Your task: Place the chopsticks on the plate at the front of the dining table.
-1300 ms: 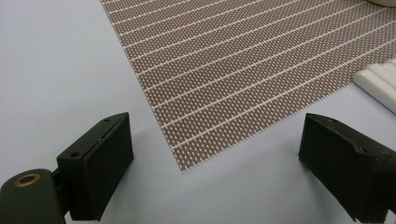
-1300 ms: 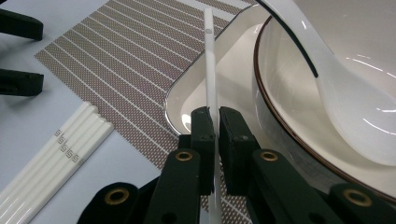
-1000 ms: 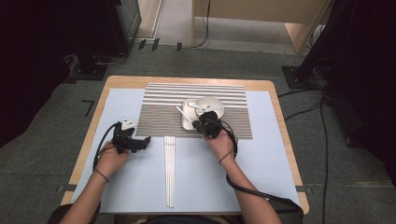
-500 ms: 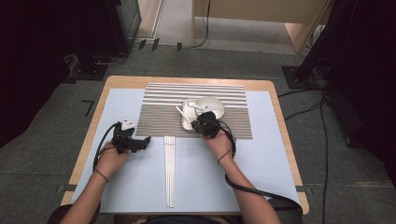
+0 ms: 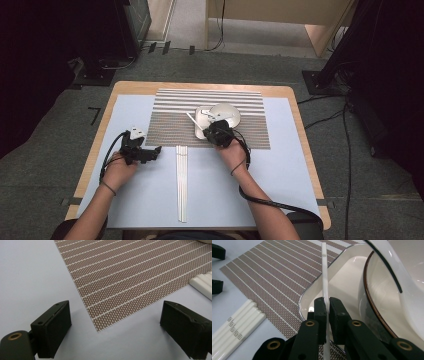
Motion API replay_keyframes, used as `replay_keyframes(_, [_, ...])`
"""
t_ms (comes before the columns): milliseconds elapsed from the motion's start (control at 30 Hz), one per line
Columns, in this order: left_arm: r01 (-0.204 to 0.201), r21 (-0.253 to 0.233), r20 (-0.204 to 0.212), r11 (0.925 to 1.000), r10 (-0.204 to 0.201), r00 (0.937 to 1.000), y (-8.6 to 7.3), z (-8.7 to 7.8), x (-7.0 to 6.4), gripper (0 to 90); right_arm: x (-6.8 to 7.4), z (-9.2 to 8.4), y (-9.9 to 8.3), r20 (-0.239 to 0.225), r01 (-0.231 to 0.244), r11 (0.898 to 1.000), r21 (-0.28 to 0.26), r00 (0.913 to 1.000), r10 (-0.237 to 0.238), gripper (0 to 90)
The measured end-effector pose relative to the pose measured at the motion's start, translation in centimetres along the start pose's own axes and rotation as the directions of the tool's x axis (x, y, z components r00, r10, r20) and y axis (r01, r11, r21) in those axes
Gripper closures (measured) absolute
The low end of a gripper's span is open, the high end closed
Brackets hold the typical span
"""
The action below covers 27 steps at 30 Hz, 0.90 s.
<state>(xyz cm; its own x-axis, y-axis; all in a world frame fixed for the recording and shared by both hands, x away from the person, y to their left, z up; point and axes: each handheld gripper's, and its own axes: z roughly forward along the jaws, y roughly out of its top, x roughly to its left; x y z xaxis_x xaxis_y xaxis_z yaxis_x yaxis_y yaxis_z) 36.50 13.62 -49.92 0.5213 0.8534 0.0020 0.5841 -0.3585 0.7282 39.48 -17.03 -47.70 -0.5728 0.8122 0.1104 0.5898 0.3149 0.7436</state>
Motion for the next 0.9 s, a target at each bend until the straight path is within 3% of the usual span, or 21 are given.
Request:
replay_keyframes(267, [0.000, 0.000, 0.000, 1.0000, 0.000, 1.0000, 0.00, 0.00, 0.01, 9.4, 0.06, 0.03, -0.12, 0.006, 0.006, 1.000, -0.008, 1.0000, -0.006, 84.6])
replay_keyframes(667, [0.002, 0.001, 0.002, 1.0000, -0.002, 1.0000, 0.00, 0.01, 0.02, 9.3, 0.08, -0.39, -0.09, 0.004, 0.012, 1.000, -0.023, 0.9999, -0.012, 77.0])
replay_keyframes(900, [0.004, 0.002, 0.004, 1.0000, -0.004, 1.0000, 0.02, 0.02, 0.05, 9.3, 0.24, -0.89, -0.06, -0.017, 0.020, 0.999, -0.040, 0.9996, -0.021, 63.8])
